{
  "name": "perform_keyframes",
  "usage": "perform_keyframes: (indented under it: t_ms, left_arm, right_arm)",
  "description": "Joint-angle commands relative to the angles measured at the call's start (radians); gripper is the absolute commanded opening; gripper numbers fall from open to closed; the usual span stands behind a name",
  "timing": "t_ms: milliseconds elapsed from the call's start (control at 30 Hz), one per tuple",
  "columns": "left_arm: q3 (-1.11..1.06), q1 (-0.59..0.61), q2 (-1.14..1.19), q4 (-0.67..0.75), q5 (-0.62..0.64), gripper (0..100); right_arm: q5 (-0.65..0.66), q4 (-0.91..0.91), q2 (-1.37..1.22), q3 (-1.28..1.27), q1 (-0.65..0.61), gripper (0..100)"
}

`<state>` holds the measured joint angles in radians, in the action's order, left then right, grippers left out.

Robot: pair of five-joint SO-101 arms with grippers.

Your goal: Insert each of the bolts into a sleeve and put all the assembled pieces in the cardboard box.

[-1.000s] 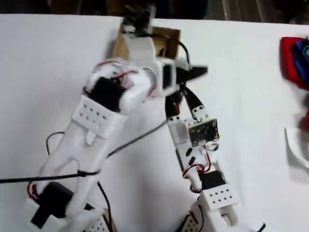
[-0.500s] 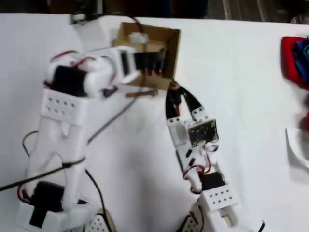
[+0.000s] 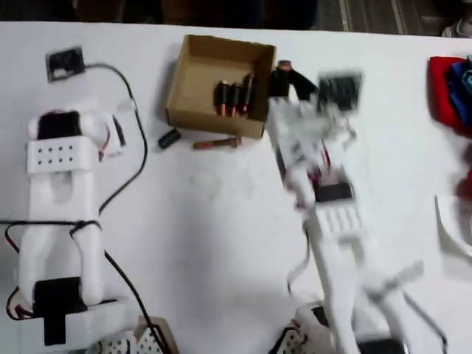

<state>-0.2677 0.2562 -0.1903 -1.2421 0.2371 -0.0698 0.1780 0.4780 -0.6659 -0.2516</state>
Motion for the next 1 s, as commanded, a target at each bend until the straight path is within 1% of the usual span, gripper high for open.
perform_keyframes:
  t_ms: [0,133,233,333,433,533,733,967]
  left_arm:
    - [-0.139,0.009,-0.005,0.117,-0.005,2]
    - [-0.285,0.011,-0.005,0.267,-0.005,2]
    - [-0.372,0.011,-0.005,0.384,-0.006,2]
    - [-0.464,0.011,-0.005,0.502,-0.006,2]
    - [-0.522,0.011,-0.005,0.585,-0.006,2]
    - [-0.539,0.011,-0.005,0.617,-0.006,2]
    - [-0.539,0.011,-0.005,0.618,-0.005,2]
    - [-0.535,0.011,-0.006,0.618,-0.005,2]
  right_arm:
    - [-0.046,0.269,-0.374,0.531,-0.035,2.0]
    - [-0.120,0.595,-0.765,1.108,-0.071,2.0]
    - [-0.173,0.773,-1.055,1.551,-0.087,1.9]
    - [-0.187,0.842,-1.319,1.953,-0.091,1.9]
    - [-0.181,0.851,-1.532,2.236,-0.113,1.9]
    - [-0.180,0.842,-1.664,2.332,-0.145,1.9]
    - [-0.181,0.708,-1.778,2.331,-0.183,1.9]
    - [-0.180,0.723,-1.821,2.291,-0.203,1.9]
